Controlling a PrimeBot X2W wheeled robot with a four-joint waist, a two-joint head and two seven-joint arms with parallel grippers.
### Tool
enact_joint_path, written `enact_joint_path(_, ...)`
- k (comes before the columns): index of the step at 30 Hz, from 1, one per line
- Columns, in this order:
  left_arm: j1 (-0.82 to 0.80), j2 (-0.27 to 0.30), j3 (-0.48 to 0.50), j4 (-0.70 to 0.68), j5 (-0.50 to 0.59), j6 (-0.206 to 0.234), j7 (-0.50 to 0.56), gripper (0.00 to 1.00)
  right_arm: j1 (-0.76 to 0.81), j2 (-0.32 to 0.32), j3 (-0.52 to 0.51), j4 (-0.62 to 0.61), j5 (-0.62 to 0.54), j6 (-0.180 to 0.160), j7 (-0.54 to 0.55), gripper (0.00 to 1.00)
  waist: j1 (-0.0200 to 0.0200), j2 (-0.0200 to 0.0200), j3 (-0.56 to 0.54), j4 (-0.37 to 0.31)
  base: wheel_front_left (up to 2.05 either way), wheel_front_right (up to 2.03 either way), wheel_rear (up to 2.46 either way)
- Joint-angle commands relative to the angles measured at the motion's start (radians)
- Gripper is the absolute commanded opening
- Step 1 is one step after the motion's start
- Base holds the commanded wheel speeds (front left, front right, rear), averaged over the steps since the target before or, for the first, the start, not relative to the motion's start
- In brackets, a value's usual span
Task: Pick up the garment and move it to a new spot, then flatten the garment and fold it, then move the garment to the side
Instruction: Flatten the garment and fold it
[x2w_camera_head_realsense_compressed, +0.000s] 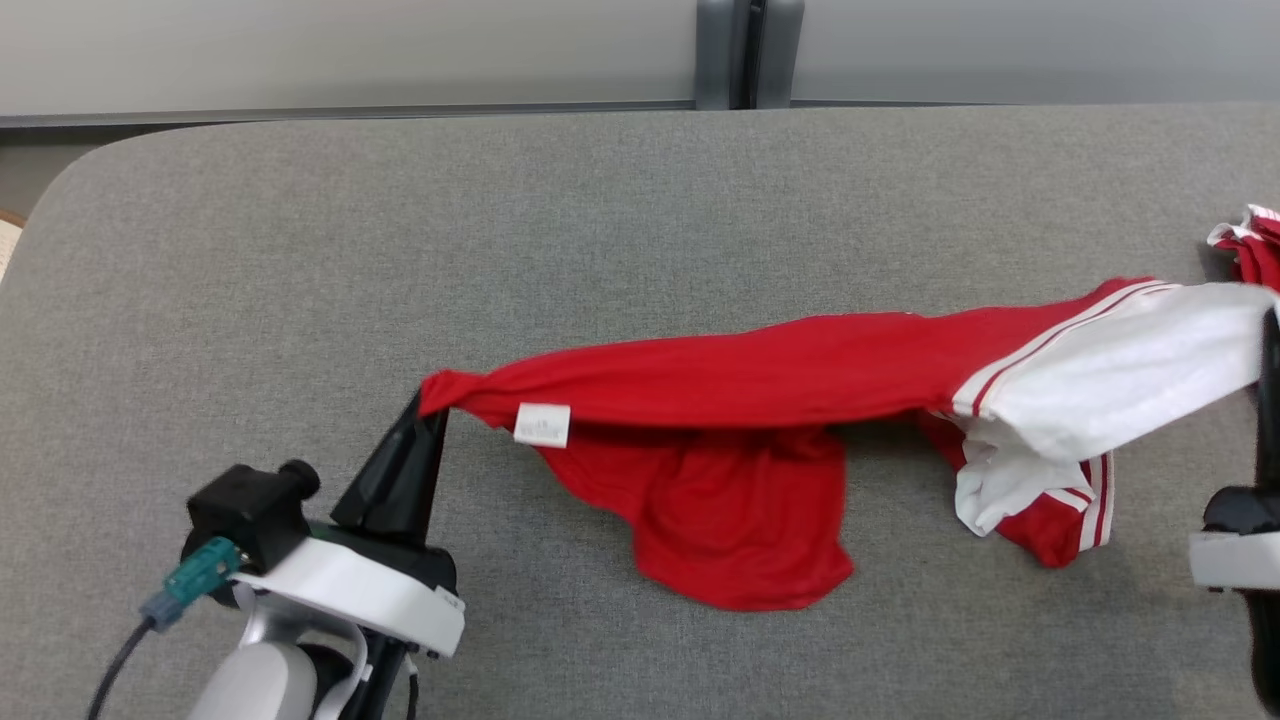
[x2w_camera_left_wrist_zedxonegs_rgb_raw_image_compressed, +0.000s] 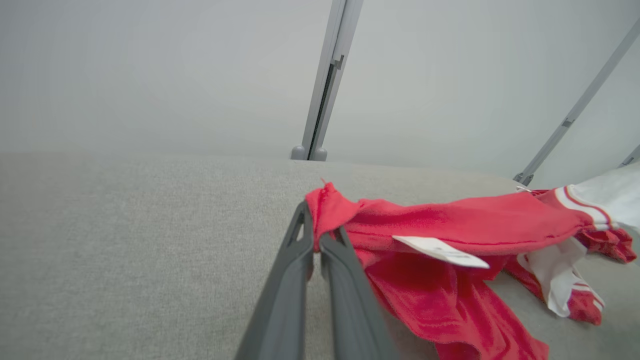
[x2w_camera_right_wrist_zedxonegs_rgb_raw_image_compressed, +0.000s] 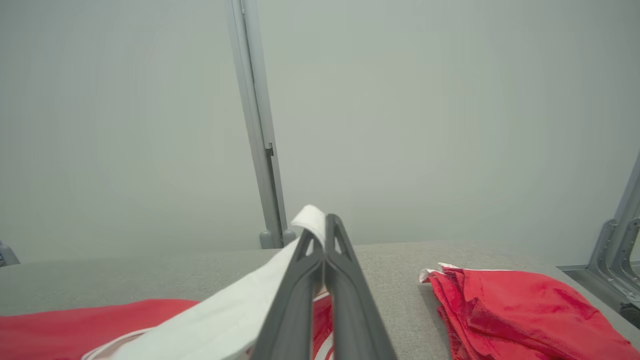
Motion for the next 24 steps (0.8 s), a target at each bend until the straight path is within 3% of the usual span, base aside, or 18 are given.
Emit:
enact_joint_path(1,-0.027,0.01,0.013,-0.028,-0.006,0.005,0.003,0.0,-0.018,-0.01,-0.002,-0.03,-0.009,-0.001,0.004,0.0,0.0,0.0,-0.008,0.001,0.0,0.0,0.0)
enact_joint_path(13,-0.21,0.061,0.081,-0.288,0.033,0.044,0.039,0.0,-0.218,-0.113,-0.003,-0.321,-0.051,-0.001,0.075,0.0,0.0,0.0,-0.088,-0.001,0.0,0.0,0.0)
enact_joint_path(18,-0.301,0.073,0.111,-0.344,0.045,0.065,0.058,0.0,-0.313,-0.149,-0.011,-0.342,-0.03,-0.001,0.101,0.0,0.0,0.0,-0.104,-0.001,0.0,0.0,0.0)
enact_joint_path(24,-0.389,0.082,0.129,-0.324,0.028,0.068,0.086,0.0,-0.399,-0.15,0.013,-0.307,-0.006,-0.001,0.11,0.0,0.0,0.0,-0.094,-0.005,0.0,0.0,0.0)
